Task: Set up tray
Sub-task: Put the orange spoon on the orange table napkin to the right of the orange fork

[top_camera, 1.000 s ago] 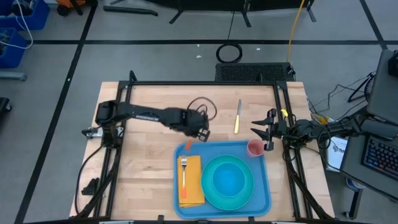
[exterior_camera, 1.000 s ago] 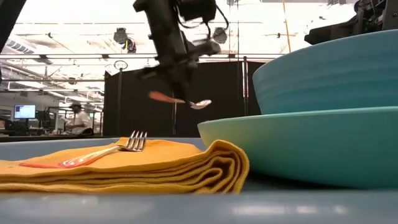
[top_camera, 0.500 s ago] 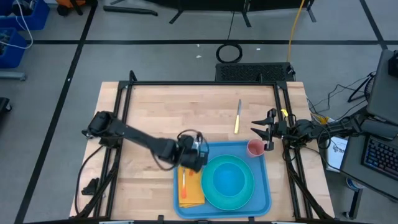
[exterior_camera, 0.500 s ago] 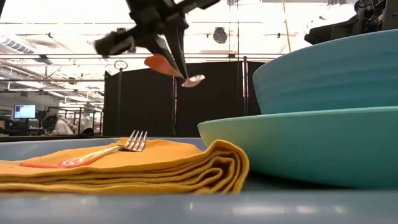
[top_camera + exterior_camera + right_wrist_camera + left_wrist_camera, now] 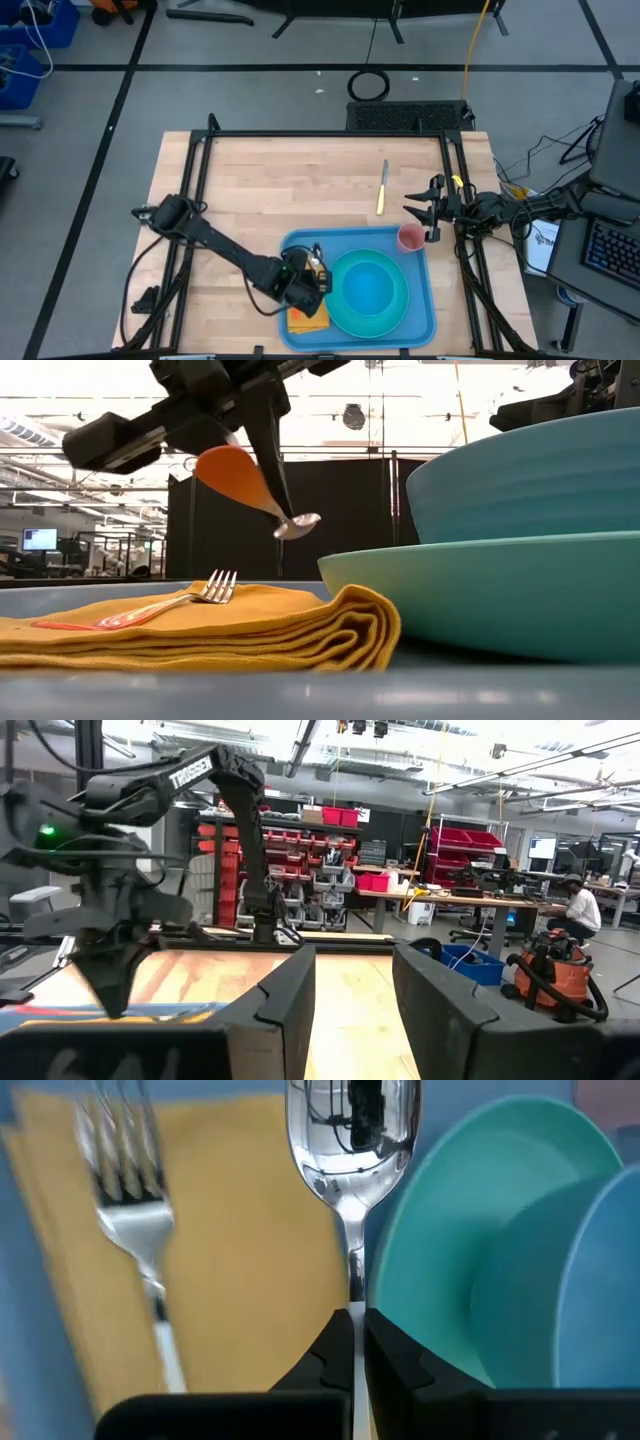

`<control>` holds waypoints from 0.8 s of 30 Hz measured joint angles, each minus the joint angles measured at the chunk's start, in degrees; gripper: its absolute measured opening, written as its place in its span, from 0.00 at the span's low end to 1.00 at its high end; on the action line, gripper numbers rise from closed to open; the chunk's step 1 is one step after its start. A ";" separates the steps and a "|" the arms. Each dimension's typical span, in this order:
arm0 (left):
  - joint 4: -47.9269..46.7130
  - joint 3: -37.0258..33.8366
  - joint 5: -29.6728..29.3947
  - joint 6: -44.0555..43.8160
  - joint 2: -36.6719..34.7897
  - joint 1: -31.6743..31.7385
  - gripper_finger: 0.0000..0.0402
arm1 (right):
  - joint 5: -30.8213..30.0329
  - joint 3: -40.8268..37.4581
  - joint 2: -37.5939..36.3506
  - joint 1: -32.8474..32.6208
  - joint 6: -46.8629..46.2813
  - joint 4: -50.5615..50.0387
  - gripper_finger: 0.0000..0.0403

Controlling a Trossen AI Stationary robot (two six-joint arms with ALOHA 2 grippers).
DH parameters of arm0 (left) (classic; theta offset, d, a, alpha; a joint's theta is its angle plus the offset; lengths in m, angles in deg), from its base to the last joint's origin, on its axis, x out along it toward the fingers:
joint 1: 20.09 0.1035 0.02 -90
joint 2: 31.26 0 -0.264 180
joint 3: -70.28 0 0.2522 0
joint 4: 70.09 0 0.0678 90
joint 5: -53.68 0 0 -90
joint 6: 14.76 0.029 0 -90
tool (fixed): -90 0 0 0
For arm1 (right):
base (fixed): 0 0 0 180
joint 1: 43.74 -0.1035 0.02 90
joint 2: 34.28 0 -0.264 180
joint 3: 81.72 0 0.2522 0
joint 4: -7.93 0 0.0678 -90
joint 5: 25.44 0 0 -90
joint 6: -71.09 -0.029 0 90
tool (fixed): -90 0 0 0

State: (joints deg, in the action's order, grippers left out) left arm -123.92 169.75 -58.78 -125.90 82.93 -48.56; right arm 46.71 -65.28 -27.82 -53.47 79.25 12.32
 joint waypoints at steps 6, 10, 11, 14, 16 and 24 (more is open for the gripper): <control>-0.96 0.00 0.39 -4.97 1.53 -2.12 0.02 | 0.00 0.01 0.00 0.01 0.01 -0.02 0.31; -1.07 0.07 -0.08 -7.77 1.76 -3.61 0.02 | 0.00 0.00 0.00 0.01 0.01 -0.02 0.31; -1.66 0.05 -0.04 -8.44 1.94 -3.92 0.02 | 0.00 0.02 0.00 0.00 0.00 -0.02 0.31; -1.64 0.02 -0.17 -9.96 2.91 -4.43 0.02 | 0.00 0.00 0.00 0.02 0.02 0.00 0.31; -1.23 0.00 0.31 -10.25 3.32 -4.72 0.02 | 0.00 0.01 0.00 0.01 0.00 -0.04 0.31; 0.68 0.07 0.04 -9.79 4.57 -4.35 0.02 | -0.02 0.02 0.07 0.00 0.00 0.12 0.31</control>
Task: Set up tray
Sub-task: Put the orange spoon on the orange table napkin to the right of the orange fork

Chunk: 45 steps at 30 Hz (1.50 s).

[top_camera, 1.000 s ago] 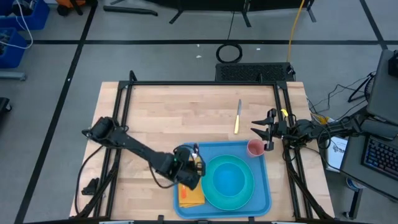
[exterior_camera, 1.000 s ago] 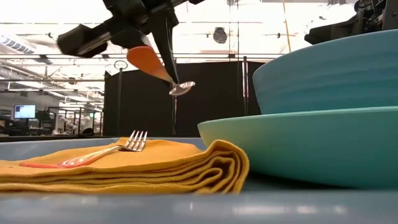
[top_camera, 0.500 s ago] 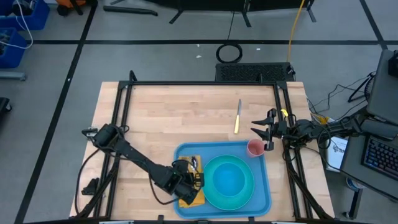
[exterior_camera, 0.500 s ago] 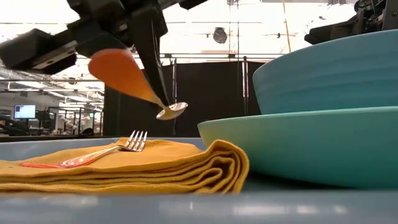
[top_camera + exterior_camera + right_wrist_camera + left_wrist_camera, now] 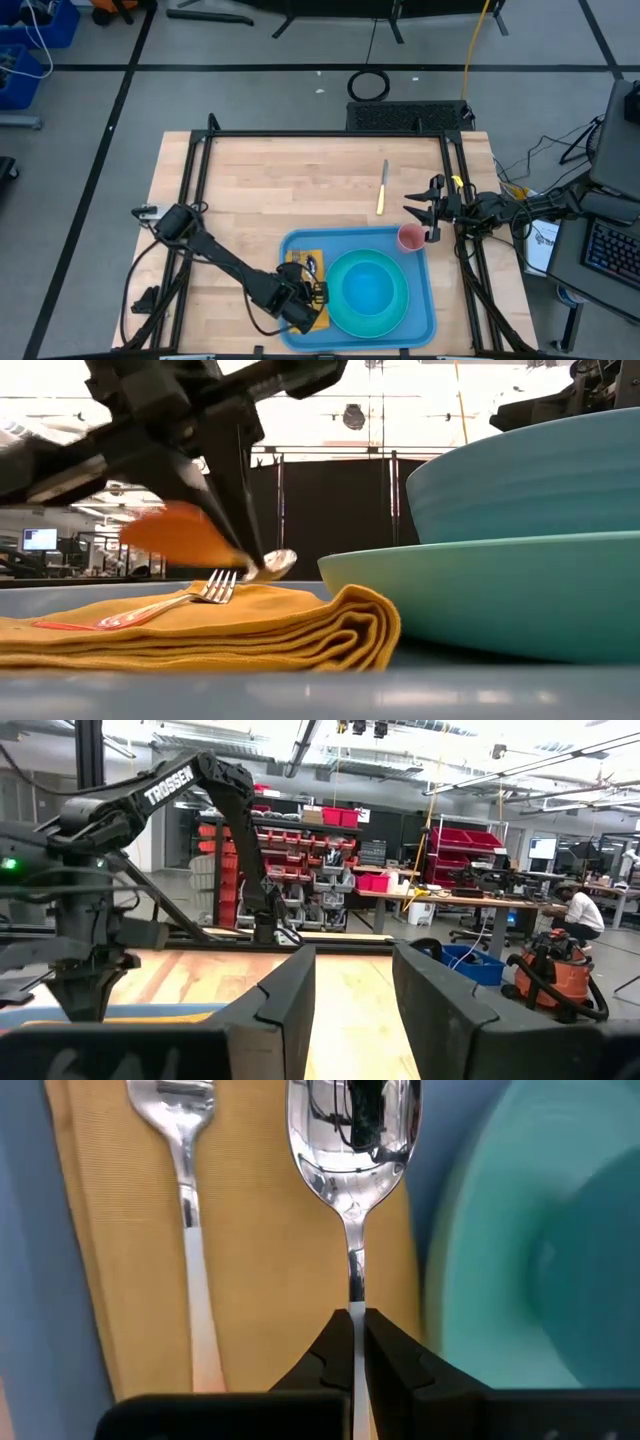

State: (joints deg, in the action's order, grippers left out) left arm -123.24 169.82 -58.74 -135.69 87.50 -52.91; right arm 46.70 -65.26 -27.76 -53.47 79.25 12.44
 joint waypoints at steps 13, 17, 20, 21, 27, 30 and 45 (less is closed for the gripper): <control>-1.17 -0.18 1.75 -2.20 2.21 -0.25 0.02 | 0.02 0.00 0.04 0.00 0.02 -0.10 0.31; -1.24 -0.17 1.79 -2.43 2.64 -0.25 0.02 | 0.02 -0.01 0.17 0.00 0.00 0.25 0.31; -1.82 -0.17 1.58 -2.60 2.62 -0.28 0.02 | 0.02 -0.02 0.20 0.01 0.01 0.27 0.31; -2.32 -0.17 1.29 -2.70 2.62 -0.28 0.02 | 0.02 -0.02 0.20 0.00 0.00 0.27 0.31; -3.14 -0.17 1.16 -3.03 2.62 -0.14 0.02 | 0.02 -0.01 0.20 0.00 0.00 0.17 0.31; -3.46 -0.17 0.48 -2.64 2.62 -0.06 0.02 | 0.02 -0.01 0.20 0.02 0.02 0.27 0.31; -3.98 -0.20 0.31 -1.03 2.49 1.07 0.02 | 0.02 -0.01 0.20 0.01 0.00 0.26 0.31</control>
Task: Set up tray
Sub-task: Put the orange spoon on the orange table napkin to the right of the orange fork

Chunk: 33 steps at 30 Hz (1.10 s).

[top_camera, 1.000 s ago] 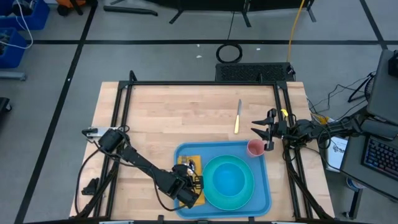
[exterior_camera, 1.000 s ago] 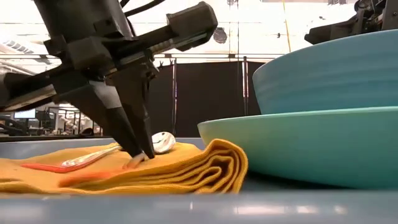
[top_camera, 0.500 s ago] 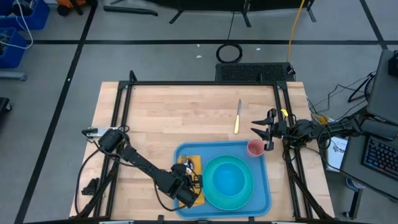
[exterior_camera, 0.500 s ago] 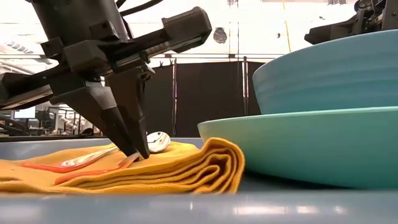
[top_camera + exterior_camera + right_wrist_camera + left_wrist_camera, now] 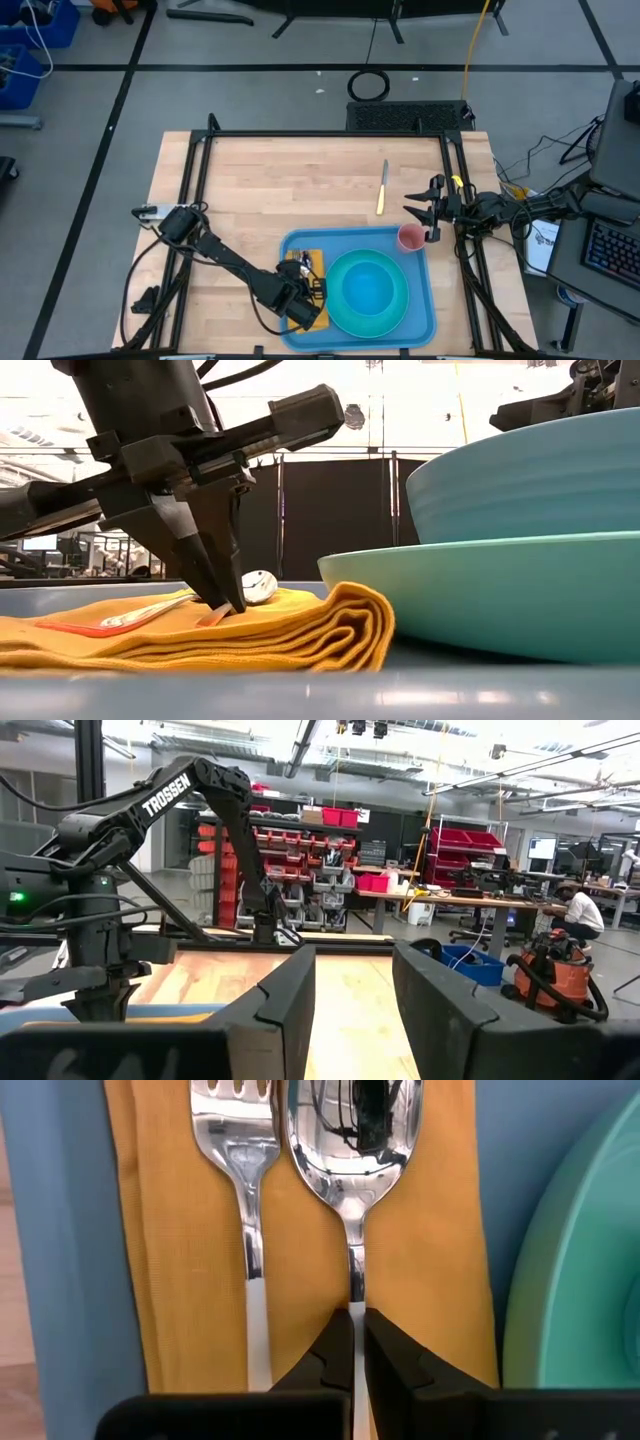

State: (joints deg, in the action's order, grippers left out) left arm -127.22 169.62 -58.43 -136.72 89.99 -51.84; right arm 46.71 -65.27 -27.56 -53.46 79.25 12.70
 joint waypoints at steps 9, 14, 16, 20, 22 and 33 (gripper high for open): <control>-0.15 0.00 0.52 -0.13 -0.04 0.03 0.02 | 0.00 0.00 0.00 -0.01 0.01 0.00 0.31; -0.15 -0.02 -0.01 -1.17 -0.04 0.03 0.09 | 0.00 0.00 0.00 0.00 0.00 0.01 0.31; -0.15 -0.02 -0.35 -1.18 -0.05 0.03 0.12 | 0.00 0.00 0.00 0.00 0.01 0.00 0.31; 0.20 -0.02 -0.46 -1.14 -0.11 0.03 0.16 | 0.00 -0.01 0.00 -0.01 0.00 -0.01 0.31; 0.24 -0.02 -0.44 -0.95 -0.11 0.03 0.18 | 0.00 0.00 0.00 -0.01 0.02 0.01 0.31; 1.00 0.02 -2.70 -0.58 -2.18 -0.22 0.19 | 0.00 0.01 0.00 -0.01 0.00 0.01 0.31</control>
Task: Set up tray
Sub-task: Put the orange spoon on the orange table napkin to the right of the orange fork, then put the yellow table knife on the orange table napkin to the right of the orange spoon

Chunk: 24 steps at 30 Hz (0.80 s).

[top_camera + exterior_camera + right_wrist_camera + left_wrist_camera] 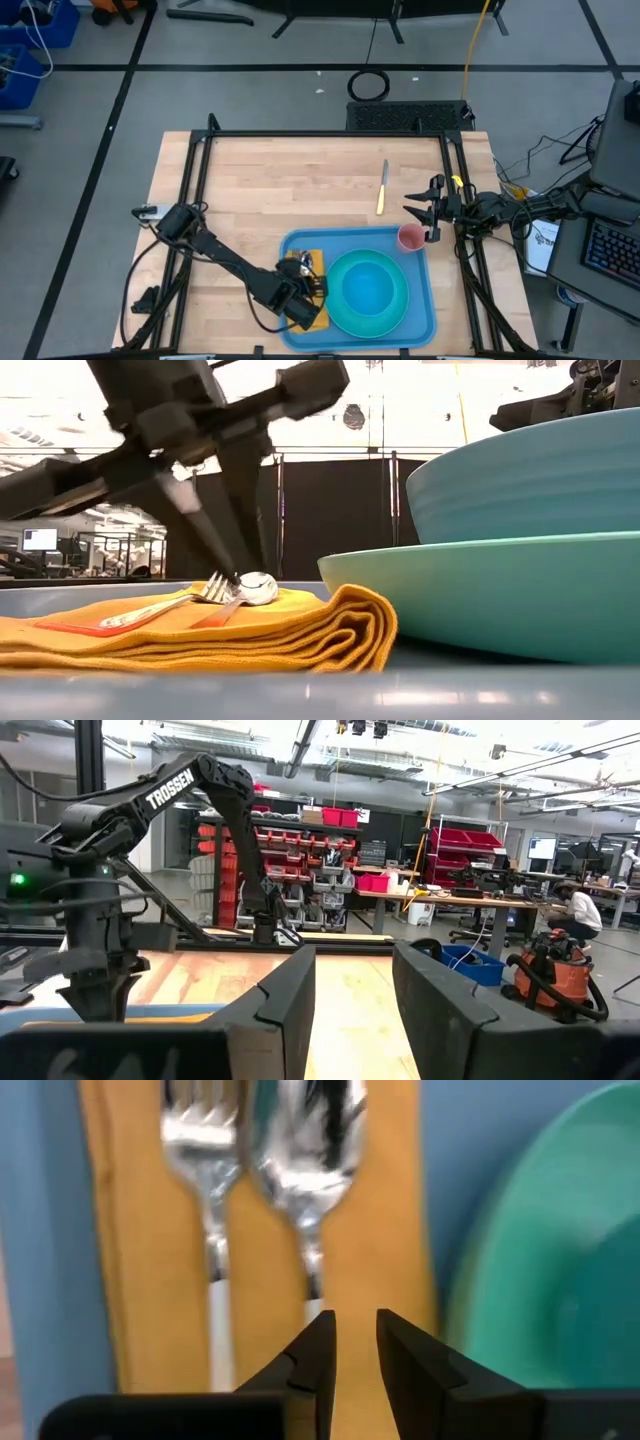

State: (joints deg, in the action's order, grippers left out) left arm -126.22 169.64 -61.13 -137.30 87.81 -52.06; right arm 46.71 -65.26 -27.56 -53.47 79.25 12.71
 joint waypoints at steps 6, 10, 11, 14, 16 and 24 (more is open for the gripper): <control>0.76 0.07 -8.03 4.06 -3.94 -0.43 0.19 | 0.00 -0.02 -0.02 0.02 0.00 0.00 0.31; 1.17 0.07 -14.60 10.56 -6.55 -0.40 0.19 | 0.00 -0.01 -0.02 0.00 0.00 0.00 0.31; 1.24 0.07 -16.20 12.87 -7.25 -0.22 0.19 | 0.00 -0.01 -0.02 0.02 0.00 -0.02 0.31; 2.38 0.11 -20.94 20.58 -8.31 0.46 0.19 | 0.00 0.01 -0.02 0.01 0.00 0.00 0.31; 2.69 0.11 -23.58 25.69 -8.68 1.17 0.19 | -0.02 0.00 -0.02 0.00 0.00 -0.01 0.31; 4.50 0.11 -17.66 37.06 -8.75 8.45 0.19 | 0.00 -0.02 -0.02 0.01 0.01 0.00 0.31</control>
State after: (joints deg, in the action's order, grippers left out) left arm -121.72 169.75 -78.79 -100.24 79.06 -43.61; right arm 46.71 -65.28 -27.58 -53.46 79.26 12.71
